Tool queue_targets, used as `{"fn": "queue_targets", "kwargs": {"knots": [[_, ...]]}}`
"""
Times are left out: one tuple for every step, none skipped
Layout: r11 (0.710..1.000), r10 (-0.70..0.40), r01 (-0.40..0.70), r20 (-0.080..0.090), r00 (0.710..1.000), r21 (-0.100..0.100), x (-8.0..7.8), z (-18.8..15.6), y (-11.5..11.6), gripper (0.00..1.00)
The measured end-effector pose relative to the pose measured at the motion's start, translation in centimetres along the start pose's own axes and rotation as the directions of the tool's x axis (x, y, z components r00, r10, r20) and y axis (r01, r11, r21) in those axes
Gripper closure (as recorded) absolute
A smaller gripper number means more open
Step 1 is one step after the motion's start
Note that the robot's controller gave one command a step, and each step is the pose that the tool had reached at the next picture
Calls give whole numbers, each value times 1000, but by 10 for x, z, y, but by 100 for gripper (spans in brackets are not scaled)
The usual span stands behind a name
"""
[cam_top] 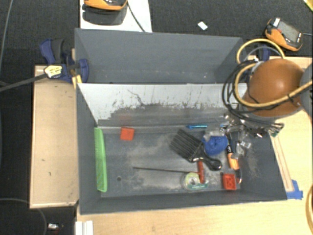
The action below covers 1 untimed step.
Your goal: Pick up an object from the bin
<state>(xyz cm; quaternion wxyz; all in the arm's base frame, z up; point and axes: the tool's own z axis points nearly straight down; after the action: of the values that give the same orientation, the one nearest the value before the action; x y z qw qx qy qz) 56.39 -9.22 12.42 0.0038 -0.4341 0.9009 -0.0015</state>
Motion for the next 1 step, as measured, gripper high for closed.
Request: {"fn": "queue_targets", "kwargs": {"knots": [[960,-280,280,1,960,2,8,40,-10,0]]}}
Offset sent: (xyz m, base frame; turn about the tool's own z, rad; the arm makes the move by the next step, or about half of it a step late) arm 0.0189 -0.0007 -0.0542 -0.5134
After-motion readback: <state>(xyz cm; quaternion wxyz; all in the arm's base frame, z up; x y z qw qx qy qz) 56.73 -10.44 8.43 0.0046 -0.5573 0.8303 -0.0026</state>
